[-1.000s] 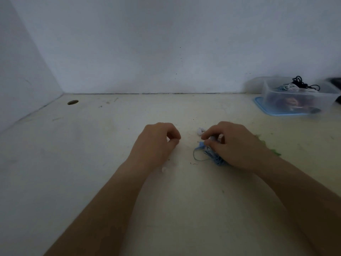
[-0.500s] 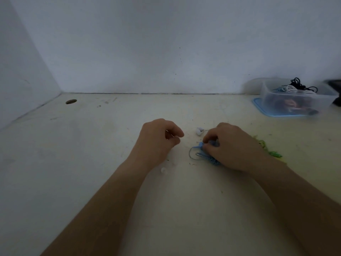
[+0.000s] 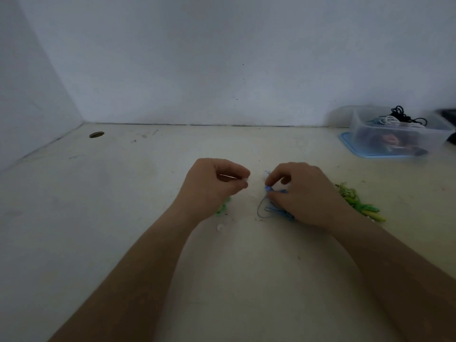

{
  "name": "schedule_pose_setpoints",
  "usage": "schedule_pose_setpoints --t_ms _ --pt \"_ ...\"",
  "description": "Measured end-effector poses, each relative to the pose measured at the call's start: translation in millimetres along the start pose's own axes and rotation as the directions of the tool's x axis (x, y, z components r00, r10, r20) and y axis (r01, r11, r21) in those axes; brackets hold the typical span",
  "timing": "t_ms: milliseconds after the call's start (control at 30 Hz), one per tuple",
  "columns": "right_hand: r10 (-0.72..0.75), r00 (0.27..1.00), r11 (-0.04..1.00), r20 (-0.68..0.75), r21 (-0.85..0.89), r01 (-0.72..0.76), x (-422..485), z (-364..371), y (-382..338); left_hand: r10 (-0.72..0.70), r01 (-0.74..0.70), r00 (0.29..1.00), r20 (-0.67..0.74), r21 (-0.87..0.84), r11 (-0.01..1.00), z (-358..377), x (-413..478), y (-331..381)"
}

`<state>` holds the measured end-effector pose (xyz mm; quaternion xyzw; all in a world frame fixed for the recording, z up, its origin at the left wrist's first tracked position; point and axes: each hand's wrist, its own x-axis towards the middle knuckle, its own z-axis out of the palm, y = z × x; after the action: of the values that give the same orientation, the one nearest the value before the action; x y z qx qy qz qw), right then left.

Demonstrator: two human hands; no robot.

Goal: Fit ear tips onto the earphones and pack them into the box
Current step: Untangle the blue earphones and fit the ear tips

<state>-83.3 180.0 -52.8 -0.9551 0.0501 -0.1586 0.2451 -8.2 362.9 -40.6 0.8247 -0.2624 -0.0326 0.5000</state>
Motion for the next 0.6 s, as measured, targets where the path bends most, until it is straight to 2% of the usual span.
schedule_pose_setpoints --t_ms 167,333,467,600 --pt "-0.073 0.997 0.963 0.004 0.259 0.069 -0.9 -5.2 1.6 -0.034 0.039 0.999 0.039 -0.127 0.991 0.2 -2.7 2.0" --pt "-0.139 0.990 0.932 -0.007 0.337 0.134 -3.4 -6.7 -1.6 -0.015 0.031 0.996 0.086 -0.181 0.983 5.9 -4.9 3.8" --pt "-0.077 0.995 0.875 -0.066 0.474 0.099 -5.7 -5.1 0.7 -0.015 0.034 0.996 0.084 -0.225 0.974 7.1 -4.2 2.5" --pt "-0.032 0.998 0.819 -0.063 0.571 0.062 -6.1 -4.1 0.9 -0.014 0.031 0.997 0.073 -0.227 0.973 9.5 -4.0 3.1"
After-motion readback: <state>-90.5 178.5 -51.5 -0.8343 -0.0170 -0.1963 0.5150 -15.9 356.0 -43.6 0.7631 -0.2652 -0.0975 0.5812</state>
